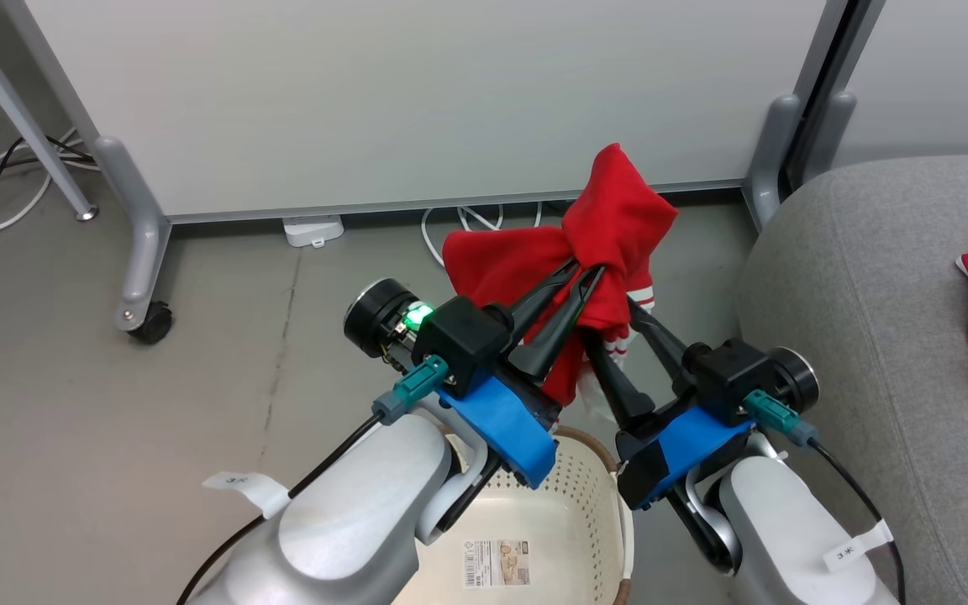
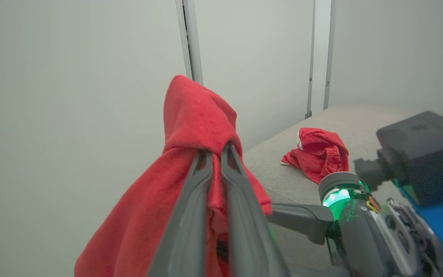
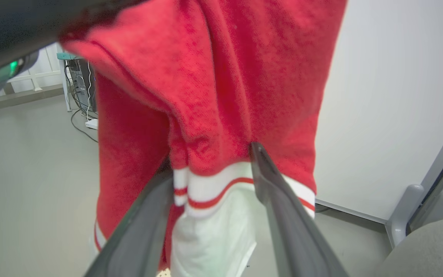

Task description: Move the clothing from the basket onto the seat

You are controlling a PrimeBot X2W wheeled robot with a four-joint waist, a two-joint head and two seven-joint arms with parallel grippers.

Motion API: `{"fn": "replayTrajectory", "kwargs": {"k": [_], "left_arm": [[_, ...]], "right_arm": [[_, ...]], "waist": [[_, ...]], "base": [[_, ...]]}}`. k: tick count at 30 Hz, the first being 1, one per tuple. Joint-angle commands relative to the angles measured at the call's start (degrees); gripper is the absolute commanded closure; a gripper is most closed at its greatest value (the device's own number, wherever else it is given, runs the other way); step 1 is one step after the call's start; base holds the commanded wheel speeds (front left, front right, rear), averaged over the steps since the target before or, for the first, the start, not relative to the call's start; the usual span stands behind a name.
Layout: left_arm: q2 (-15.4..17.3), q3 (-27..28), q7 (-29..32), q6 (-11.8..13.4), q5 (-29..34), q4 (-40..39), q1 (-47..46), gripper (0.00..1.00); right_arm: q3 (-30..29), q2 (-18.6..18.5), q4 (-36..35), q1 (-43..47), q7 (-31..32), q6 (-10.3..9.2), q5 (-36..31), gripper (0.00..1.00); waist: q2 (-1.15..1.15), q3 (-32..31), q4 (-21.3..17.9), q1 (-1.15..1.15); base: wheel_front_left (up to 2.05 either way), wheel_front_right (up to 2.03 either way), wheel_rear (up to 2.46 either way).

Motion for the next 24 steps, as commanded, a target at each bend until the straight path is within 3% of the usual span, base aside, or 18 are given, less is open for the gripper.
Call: {"fn": "replayTrajectory", "kwargs": {"k": [1, 24], "left_arm": [[-0.16, -0.13, -0.01, 0.06, 0.04, -0.46, 0.36, 1.0], [0.97, -0.91, -0.29, 0.59, -0.93, 0.12, 1.08, 1.0]], "right_arm": [[0.06, 0.02, 0.29, -1.28, -0.02, 0.03, 0.39, 1.0], [0.8, 0.04, -1.0, 0.95, -0.02, 0.03, 3.56, 1.0]], "waist": [[0.0, -0.06, 0.09, -0.01], [0.0, -0.93, -0.96, -0.01]], "base": [[0.0, 0.0, 0.0], [0.0, 0.0, 0.0]]}}
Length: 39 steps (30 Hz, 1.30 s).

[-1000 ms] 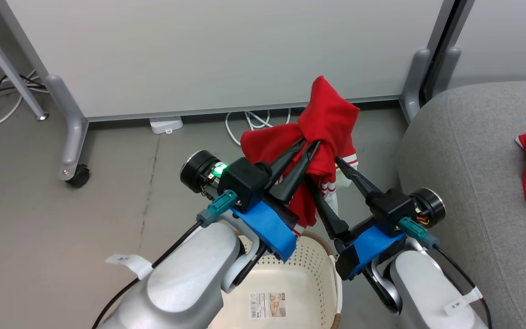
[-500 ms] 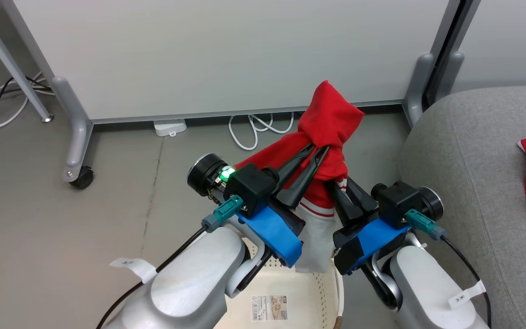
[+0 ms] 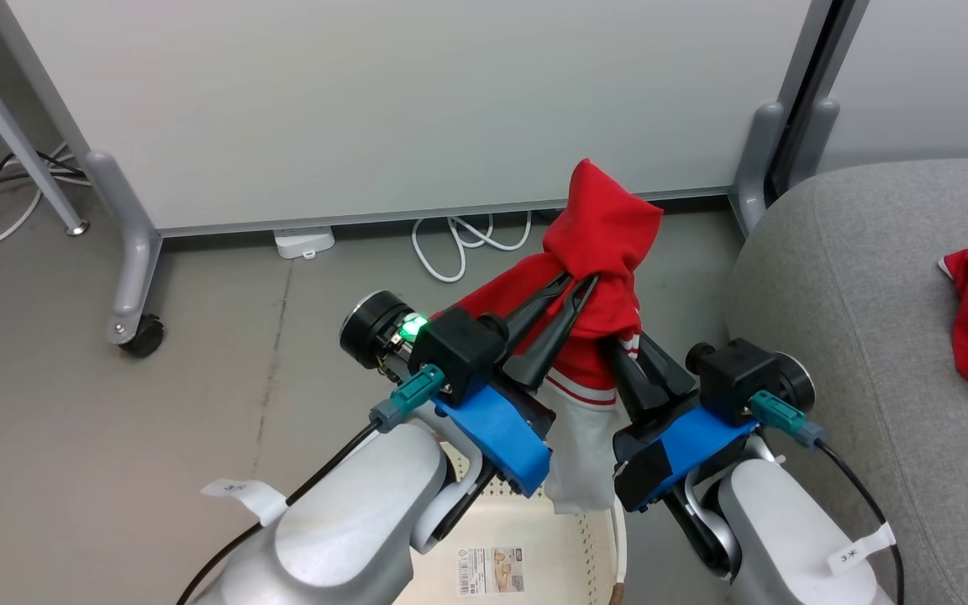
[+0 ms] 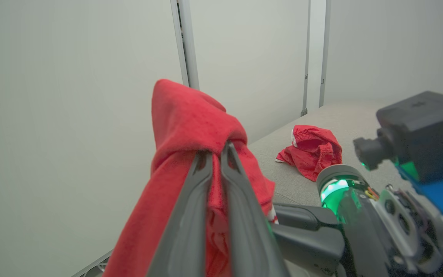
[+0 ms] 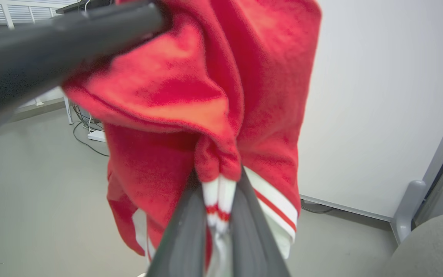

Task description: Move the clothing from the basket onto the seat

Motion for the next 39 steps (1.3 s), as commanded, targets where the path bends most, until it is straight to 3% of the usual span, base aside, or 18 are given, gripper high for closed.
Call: {"fn": "replayTrajectory", "kwargs": {"k": [1, 2, 3, 4, 20, 39], "left_arm": [[0.33, 0.12, -0.31, 0.47, -0.18, 0.2, 0.25, 1.0], [0.33, 0.23, -0.32, 0.76, -0.04, 0.26, 0.17, 1.0], [0.34, 0.13, -0.26, 0.99, 0.16, 0.35, 0.04, 0.32], [0.3, 0.18, -0.29, 1.16, 0.28, 0.31, -0.07, 0.0], [2.02, 0.75, -0.92, 2.39, 0.75, -1.18, 0.62, 0.0], [4.13, -0.33, -0.28, 2.68, 1.14, -2.46, 0.34, 0.0]], "right_arm": [[0.01, 0.04, -0.3, 0.77, -0.02, 0.03, 0.11, 1.0], [-0.07, 0.04, -0.34, 0.82, -0.02, 0.03, 0.3, 1.0], [-0.19, 0.04, -0.38, 0.89, -0.02, 0.03, 0.45, 1.0], [-0.33, 0.03, -0.41, 0.89, -0.02, 0.03, 0.52, 1.0], [-2.76, 0.03, -1.52, 2.2, -0.03, 0.03, 0.2, 1.0], [-8.17, 0.02, -7.63, 3.99, -0.03, 0.03, -2.93, 1.0]], "waist": [[0.0, -0.02, 0.0, 0.0], [0.0, -0.02, 0.01, 0.0], [0.0, 0.02, 0.01, 0.0], [0.0, 0.07, 0.03, 0.0], [0.0, 1.25, -0.88, 0.0], [0.0, 5.41, -10.74, 0.0]], "base": [[0.0, 0.0, 0.0], [0.0, 0.0, 0.0], [0.0, 0.0, 0.0], [0.0, 0.0, 0.0], [0.0, 0.0, 0.0], [0.0, 0.0, 0.0]]}}
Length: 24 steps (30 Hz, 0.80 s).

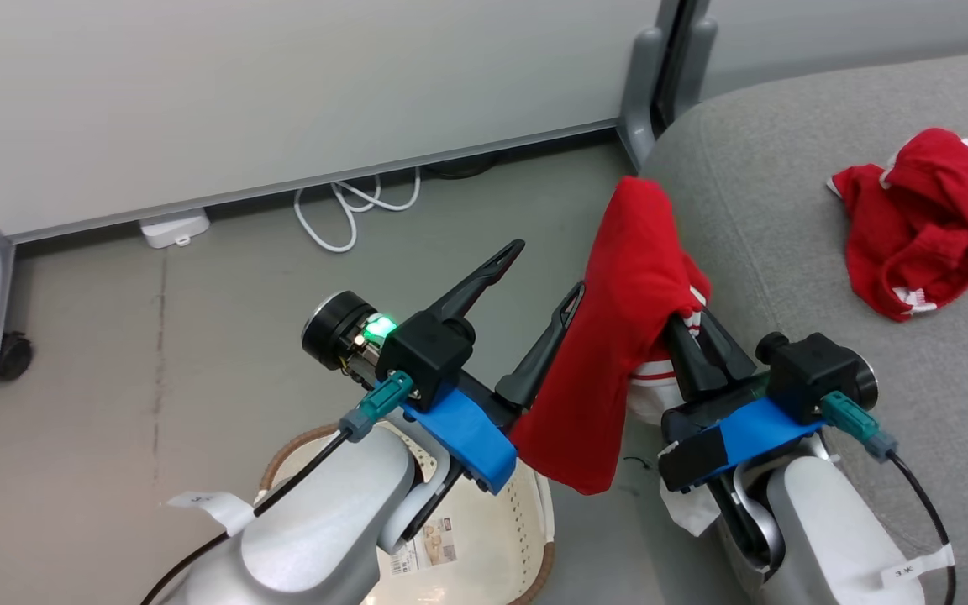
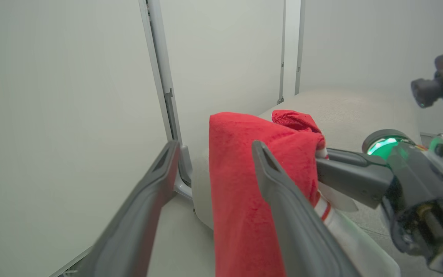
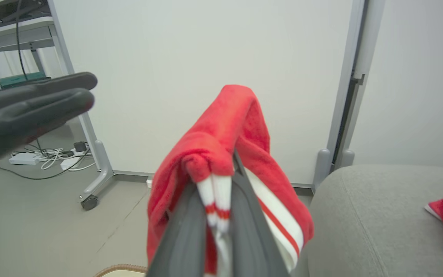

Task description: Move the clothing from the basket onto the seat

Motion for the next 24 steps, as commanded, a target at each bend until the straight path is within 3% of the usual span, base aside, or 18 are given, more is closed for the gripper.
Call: {"fn": "replayTrajectory", "kwargs": {"k": [1, 14, 24], "left_arm": [[0.22, -0.08, 0.05, 0.05, 0.37, -0.2, -0.15, 0.0], [0.41, -1.58, 0.72, -0.06, 0.83, -0.04, -1.01, 0.0], [0.31, -2.44, 0.38, -0.1, 0.91, 0.29, -0.93, 0.0]], "right_arm": [[-0.46, -0.01, -0.74, 0.6, -0.04, 0.03, -0.52, 1.0], [-5.48, 0.0, -4.5, 3.5, -0.04, 0.03, -1.61, 1.0], [-7.41, 0.0, -6.7, 5.68, -0.04, 0.03, -0.28, 1.0]], "waist": [[0.0, 0.87, -1.79, 0.0], [0.0, 3.36, -9.57, 0.0], [0.0, 4.19, -11.85, 0.0]], "base": [[0.0, 0.0, 0.0], [0.0, 0.0, 0.0], [0.0, 0.0, 0.0]]}}
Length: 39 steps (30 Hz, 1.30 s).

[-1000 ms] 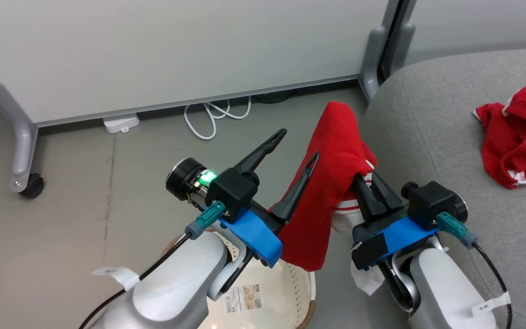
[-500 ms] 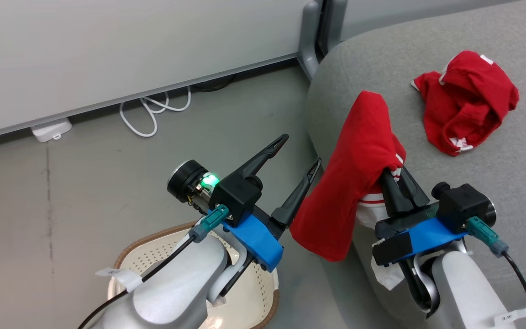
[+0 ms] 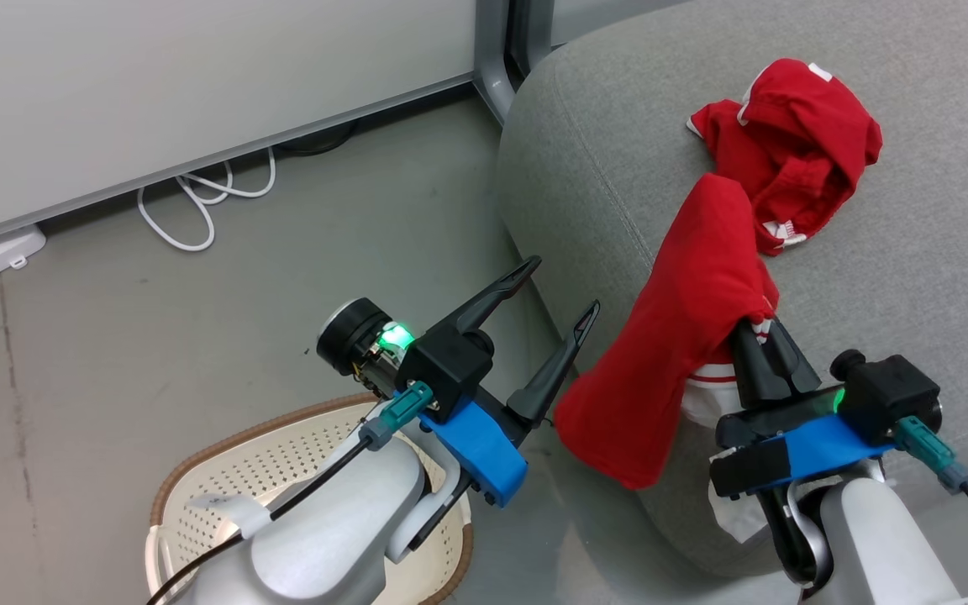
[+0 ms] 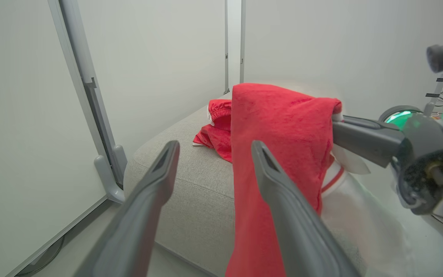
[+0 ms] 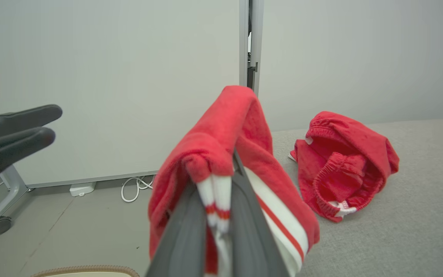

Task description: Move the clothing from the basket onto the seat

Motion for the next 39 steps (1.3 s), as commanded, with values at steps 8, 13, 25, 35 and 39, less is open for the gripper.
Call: {"fn": "replayTrajectory", "kwargs": {"k": [8, 13, 25, 35, 39], "left_arm": [[1.74, 0.59, -0.05, 1.0, 0.52, -0.73, -1.38, 0.0], [3.31, 1.06, 0.75, 1.55, 0.94, -2.12, -2.66, 0.0], [7.24, 1.98, 3.18, 1.85, 3.13, -6.22, -8.2, 0.0], [7.91, 1.71, 3.14, 1.87, 4.02, -7.22, -10.14, 0.0], [8.12, 1.62, 3.09, 2.06, 4.03, -7.34, -10.36, 0.0]], "right_arm": [[-0.64, -0.01, -3.52, -6.69, -0.04, 0.03, 0.16, 1.0], [-2.68, -1.53, -5.35, -16.06, -0.04, 0.03, -0.47, 1.0], [-14.86, -10.33, -6.76, -39.56, -0.03, 0.03, 0.31, 1.0], [-22.02, -23.95, 2.57, -51.56, -0.03, 0.02, -0.47, 1.0], [-23.59, -26.61, 6.74, -51.33, -0.04, 0.02, -0.5, 1.0]], "waist": [[0.0, 2.51, -0.44, 0.0], [0.0, 7.05, -0.34, 0.0], [0.0, 21.27, 2.04, 0.0], [0.0, 26.1, 3.6, 0.0], [0.0, 26.88, 3.89, 0.0]], "base": [[0.0, 0.0, 0.0], [0.0, 0.0, 0.0], [0.0, 0.0, 0.0], [0.0, 0.0, 0.0], [0.0, 0.0, 0.0]]}}
